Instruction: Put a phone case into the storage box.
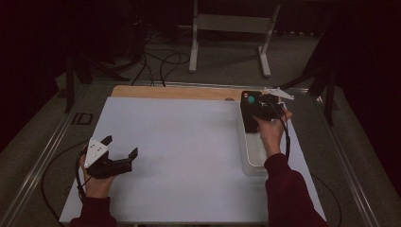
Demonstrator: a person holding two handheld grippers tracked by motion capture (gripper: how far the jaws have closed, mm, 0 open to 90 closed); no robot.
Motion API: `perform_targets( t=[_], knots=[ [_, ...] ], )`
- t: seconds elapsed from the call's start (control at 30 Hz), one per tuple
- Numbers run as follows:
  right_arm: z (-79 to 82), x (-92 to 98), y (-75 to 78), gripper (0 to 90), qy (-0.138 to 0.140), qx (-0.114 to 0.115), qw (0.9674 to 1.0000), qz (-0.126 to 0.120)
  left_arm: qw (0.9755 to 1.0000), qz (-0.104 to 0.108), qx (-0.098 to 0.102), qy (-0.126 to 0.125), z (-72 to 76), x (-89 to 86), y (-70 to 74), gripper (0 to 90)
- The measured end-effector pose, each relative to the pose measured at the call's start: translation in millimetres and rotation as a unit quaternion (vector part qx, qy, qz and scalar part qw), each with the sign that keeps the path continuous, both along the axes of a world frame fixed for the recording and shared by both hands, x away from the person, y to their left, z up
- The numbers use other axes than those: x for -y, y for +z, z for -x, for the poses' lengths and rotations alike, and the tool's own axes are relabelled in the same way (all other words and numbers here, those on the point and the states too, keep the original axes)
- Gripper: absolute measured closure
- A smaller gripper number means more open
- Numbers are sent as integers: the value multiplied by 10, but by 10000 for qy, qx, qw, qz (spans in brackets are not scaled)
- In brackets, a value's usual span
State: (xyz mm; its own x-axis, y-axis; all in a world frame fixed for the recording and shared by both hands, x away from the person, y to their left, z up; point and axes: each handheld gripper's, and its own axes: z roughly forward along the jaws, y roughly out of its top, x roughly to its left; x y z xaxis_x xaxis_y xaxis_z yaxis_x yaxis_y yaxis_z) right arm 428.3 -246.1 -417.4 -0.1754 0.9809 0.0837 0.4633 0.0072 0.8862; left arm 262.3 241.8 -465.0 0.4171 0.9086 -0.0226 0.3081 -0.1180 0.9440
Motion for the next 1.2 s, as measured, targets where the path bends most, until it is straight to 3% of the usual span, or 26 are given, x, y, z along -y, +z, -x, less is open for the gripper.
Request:
perform_targets(
  t=[0.23,0.3,0.63,1.2],
  knots=[
    [205,-39,9,77,275,83,9996,-73,9999,31,-48,-109,-7,18,1,0],
    [389,-67,-1,77,440,213,9988,-27,9998,-17,-129,-168,-20,29,-19,0],
    [879,-120,-71,79,826,441,9954,197,9996,-42,-166,-218,-26,47,-26,0],
    [1374,-72,-250,79,1318,708,9887,4,9995,-51,-110,-278,7,41,1,0]
  ],
)
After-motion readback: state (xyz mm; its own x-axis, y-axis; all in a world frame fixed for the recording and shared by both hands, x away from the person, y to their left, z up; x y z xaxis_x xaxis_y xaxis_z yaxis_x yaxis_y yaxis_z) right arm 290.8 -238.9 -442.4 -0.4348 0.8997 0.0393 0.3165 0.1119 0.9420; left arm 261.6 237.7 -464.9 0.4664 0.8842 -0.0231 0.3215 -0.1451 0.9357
